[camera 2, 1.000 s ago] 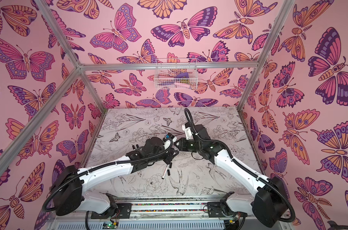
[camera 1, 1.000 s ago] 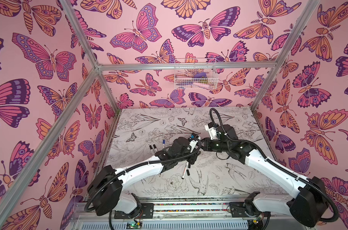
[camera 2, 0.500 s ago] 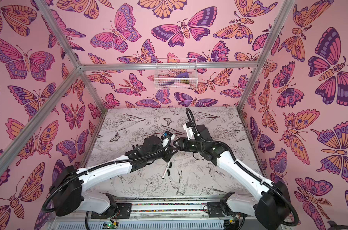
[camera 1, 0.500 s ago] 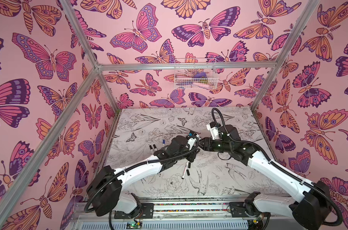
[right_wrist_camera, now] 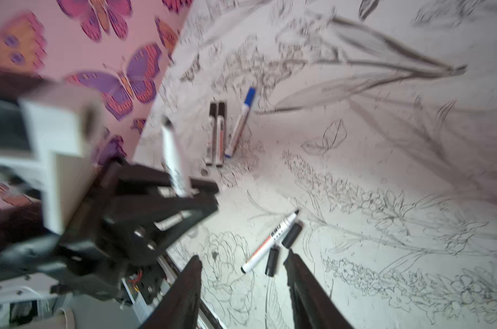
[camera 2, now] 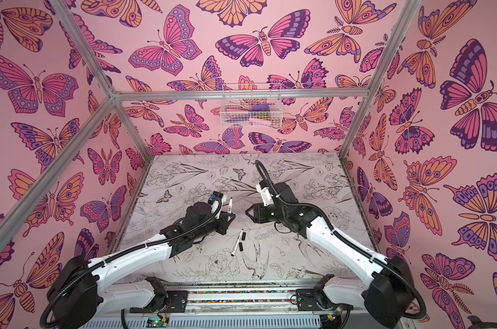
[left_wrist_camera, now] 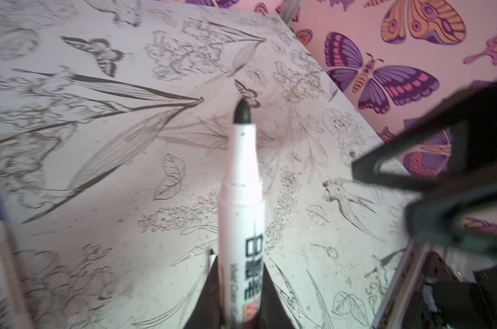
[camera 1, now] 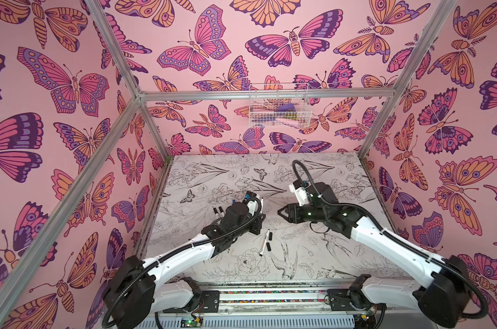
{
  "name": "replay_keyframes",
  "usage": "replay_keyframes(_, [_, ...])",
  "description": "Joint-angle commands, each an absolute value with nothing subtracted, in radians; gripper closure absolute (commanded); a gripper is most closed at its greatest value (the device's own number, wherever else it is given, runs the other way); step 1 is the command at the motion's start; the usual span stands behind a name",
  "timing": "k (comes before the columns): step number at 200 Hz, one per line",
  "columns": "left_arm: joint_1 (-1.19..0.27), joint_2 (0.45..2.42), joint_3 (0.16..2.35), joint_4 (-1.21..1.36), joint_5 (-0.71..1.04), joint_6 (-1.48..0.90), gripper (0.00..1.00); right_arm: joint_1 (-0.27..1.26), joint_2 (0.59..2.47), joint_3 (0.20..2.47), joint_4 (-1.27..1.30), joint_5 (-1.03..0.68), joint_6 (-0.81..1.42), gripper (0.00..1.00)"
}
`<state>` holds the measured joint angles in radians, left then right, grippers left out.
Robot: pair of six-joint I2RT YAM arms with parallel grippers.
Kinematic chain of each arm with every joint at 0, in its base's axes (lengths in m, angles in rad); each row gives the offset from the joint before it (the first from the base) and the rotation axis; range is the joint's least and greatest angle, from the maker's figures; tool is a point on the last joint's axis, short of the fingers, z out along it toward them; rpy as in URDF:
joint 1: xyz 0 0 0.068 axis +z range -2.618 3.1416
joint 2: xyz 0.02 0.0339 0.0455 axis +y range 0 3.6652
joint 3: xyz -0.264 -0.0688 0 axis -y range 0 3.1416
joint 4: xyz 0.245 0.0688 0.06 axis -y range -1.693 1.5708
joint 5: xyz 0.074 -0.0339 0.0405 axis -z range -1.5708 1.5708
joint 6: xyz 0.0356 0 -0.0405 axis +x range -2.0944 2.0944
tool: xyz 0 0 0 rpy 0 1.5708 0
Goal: Insert the pens into the pen caps
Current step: 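Lower the right gripper onto a loose black cap beside a white marker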
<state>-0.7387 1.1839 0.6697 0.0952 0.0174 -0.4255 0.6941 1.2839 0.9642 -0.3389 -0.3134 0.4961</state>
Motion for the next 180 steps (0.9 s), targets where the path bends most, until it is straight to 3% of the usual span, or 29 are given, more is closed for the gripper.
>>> replay_keyframes(1, [-0.710, 1.137, 0.636, 0.020, -0.154, -0.495, 1.00, 0.766, 1.383, 0.984, -0.444, -0.341, 0.403, 0.50])
replay_keyframes(55, [-0.681, 1.085, 0.613, -0.015, -0.202, -0.529, 1.00, 0.865, 1.655, 1.055, -0.555, -0.290, 0.309, 0.56])
replay_keyframes(122, [-0.675, 1.045, 0.607, -0.040, -0.216, -0.541, 1.00, 0.894, 1.767, 1.101, -0.523, -0.277, 0.316, 0.60])
replay_keyframes(180, [-0.672, 1.021, 0.596, -0.050, -0.219, -0.554, 1.00, 0.953, 1.848, 1.163, -0.599, -0.135, 0.278, 0.62])
